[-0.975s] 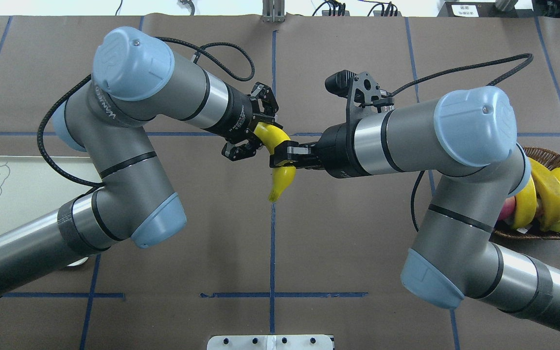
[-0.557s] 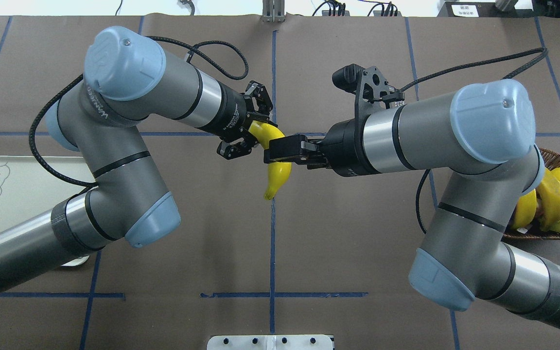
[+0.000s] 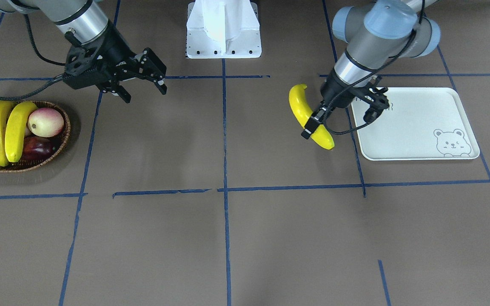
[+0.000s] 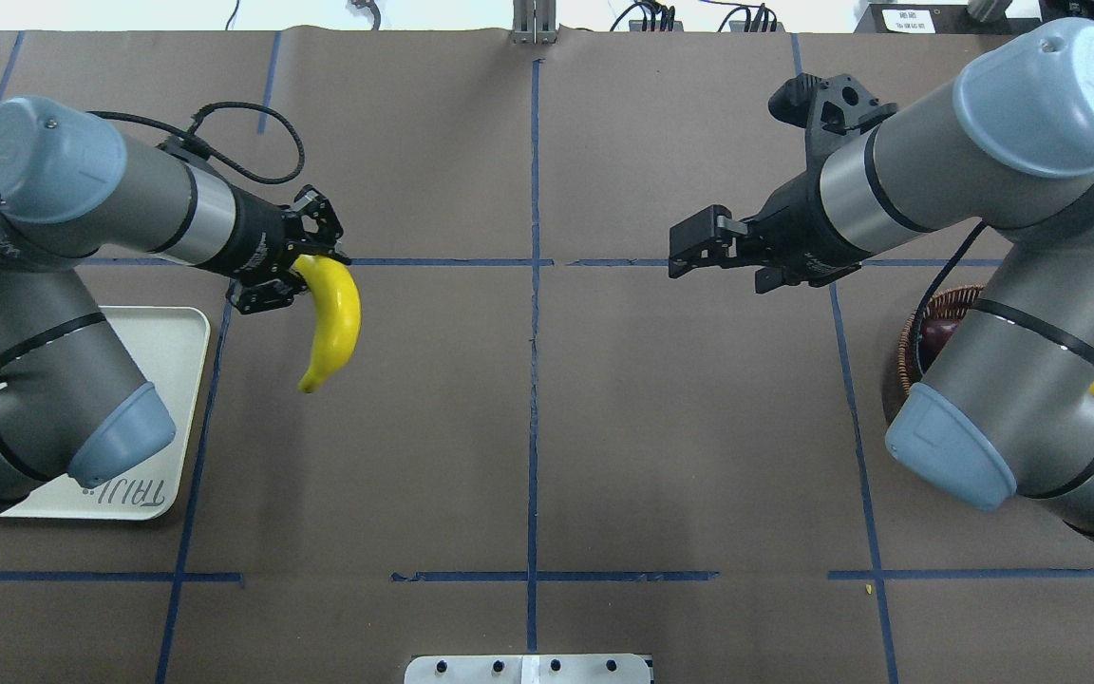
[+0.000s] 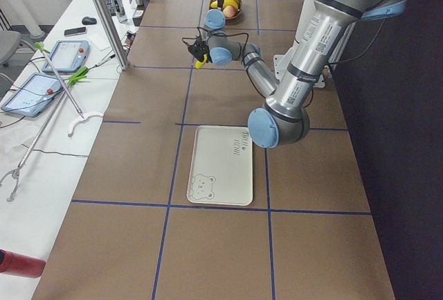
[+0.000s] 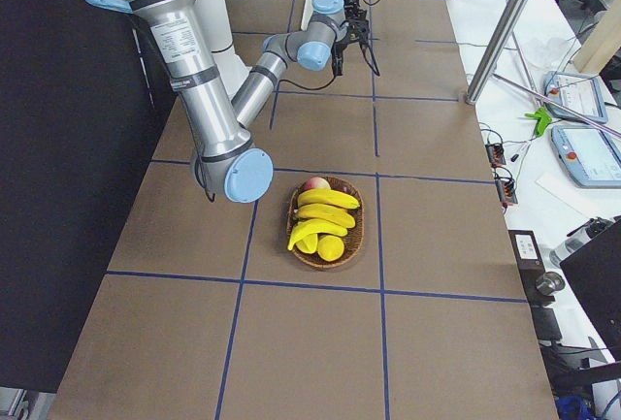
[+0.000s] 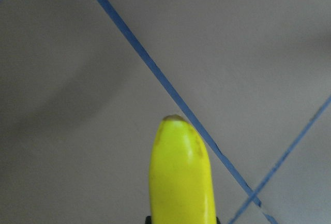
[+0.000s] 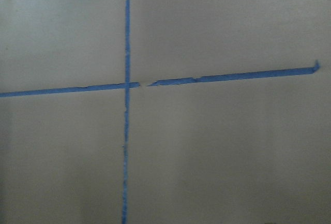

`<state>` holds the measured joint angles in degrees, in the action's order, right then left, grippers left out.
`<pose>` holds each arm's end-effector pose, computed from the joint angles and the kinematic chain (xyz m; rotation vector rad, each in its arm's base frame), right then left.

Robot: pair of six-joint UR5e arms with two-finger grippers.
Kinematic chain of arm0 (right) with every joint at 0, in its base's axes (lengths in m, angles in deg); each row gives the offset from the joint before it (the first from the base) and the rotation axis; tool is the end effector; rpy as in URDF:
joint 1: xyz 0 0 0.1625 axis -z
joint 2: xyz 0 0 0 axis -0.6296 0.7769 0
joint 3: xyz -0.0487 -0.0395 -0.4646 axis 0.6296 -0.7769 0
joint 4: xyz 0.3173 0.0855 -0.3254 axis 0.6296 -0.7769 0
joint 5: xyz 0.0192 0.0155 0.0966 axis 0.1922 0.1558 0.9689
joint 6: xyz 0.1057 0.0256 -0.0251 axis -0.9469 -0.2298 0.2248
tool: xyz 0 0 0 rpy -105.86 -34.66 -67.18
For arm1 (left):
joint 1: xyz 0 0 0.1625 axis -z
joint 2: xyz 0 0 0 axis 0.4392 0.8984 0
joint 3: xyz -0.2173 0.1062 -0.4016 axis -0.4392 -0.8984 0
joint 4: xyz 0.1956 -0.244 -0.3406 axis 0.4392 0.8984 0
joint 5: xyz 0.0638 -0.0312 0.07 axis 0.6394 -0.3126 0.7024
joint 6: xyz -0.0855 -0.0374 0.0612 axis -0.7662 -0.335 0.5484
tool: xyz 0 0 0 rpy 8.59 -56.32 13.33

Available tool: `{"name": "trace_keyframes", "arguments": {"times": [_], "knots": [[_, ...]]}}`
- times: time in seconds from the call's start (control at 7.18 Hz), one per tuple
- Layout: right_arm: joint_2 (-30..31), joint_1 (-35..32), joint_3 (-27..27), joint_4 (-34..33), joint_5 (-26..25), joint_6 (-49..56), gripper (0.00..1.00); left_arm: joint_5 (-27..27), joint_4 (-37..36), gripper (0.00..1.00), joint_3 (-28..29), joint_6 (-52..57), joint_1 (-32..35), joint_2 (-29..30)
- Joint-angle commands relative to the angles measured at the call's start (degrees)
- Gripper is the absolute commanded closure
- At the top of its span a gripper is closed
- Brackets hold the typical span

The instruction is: Transfer all bananas from basket to plate

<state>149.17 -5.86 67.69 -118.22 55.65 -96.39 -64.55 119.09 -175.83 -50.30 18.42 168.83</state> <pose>-0.3691 -0.4749 0.2193 0.1217 -1.0637 0.0773 0.4108 -0.5242 0.3160 -0.2073 1.1043 -0.8342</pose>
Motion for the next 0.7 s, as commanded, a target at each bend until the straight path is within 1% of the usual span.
{"name": "trace_keyframes", "arguments": {"times": [0.0,0.28,0.42,0.56], "knots": [[2.92,-2.22,1.63,-5.44,0.93,8.29,0.0,-0.62,0.16,1.0,-0.84,12.07,3.51,-7.8],[9.67,-5.54,1.45,-5.44,1.11,20.82,0.0,-0.8,0.69,1.0,-2.34,30.33,6.58,-16.94],[13.01,-8.7,1.28,-5.44,2.07,28.64,0.0,-0.54,0.87,1.0,-1.64,34.42,8.25,-20.73],[16.18,-11.78,1.19,-5.44,2.95,34.89,0.0,-0.54,2.78,1.0,0.97,34.63,10.09,-24.68]]}}
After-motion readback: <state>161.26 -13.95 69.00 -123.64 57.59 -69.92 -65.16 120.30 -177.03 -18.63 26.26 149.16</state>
